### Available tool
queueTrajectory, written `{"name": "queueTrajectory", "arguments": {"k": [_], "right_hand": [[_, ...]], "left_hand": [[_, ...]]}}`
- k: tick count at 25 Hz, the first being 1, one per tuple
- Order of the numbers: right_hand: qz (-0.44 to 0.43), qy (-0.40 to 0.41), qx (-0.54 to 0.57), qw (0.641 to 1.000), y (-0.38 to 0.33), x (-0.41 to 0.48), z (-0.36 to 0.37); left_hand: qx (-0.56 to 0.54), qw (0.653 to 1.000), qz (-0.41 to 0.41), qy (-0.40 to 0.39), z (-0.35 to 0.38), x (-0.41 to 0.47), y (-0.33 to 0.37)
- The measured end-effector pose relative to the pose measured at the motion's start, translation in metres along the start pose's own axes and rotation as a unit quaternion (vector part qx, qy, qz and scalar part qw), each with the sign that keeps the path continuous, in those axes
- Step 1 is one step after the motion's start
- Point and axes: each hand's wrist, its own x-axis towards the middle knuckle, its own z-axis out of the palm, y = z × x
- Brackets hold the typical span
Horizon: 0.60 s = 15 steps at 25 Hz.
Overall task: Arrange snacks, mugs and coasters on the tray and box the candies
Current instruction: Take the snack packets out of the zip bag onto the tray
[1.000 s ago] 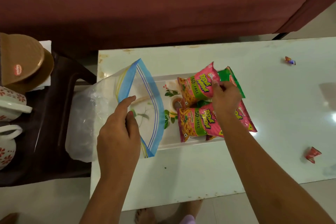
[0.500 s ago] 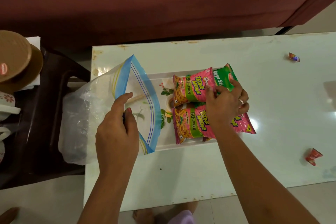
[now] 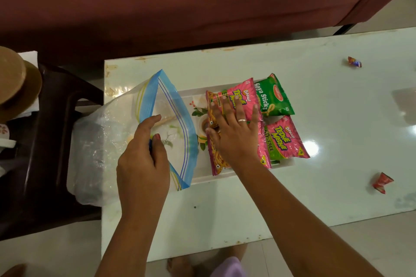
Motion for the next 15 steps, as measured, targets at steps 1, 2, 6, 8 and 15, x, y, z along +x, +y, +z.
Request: {"name": "queueTrajectory", "arguments": {"k": [1,2,6,8,15], "right_hand": [[0.009,0.010,0.018,1.000,-0.001,0.000,-0.005],[0.020,0.023,0.045,0.999,-0.005,0.000,-0.012],[0.004,0.012,0.268,0.963,-0.030,-0.013,-0.039],[-0.034,-0.022,0.336,0.941,-0.030,-0.025,-0.057],[0.066,-0.112,0.676,0.725,-0.042,-0.045,-0.152]], "left_hand": [[0.000,1.000,0.002,0.004,-0.001,-0.001,-0.001],[-0.002,1.000,0.002,0.007,-0.002,-0.002,-0.001],[-0.019,1.000,-0.015,0.009,-0.004,-0.001,0.002],[-0.056,0.998,-0.035,0.005,-0.010,-0.003,0.015],[-0.243,0.965,-0.029,-0.094,-0.060,0.009,0.079]]}}
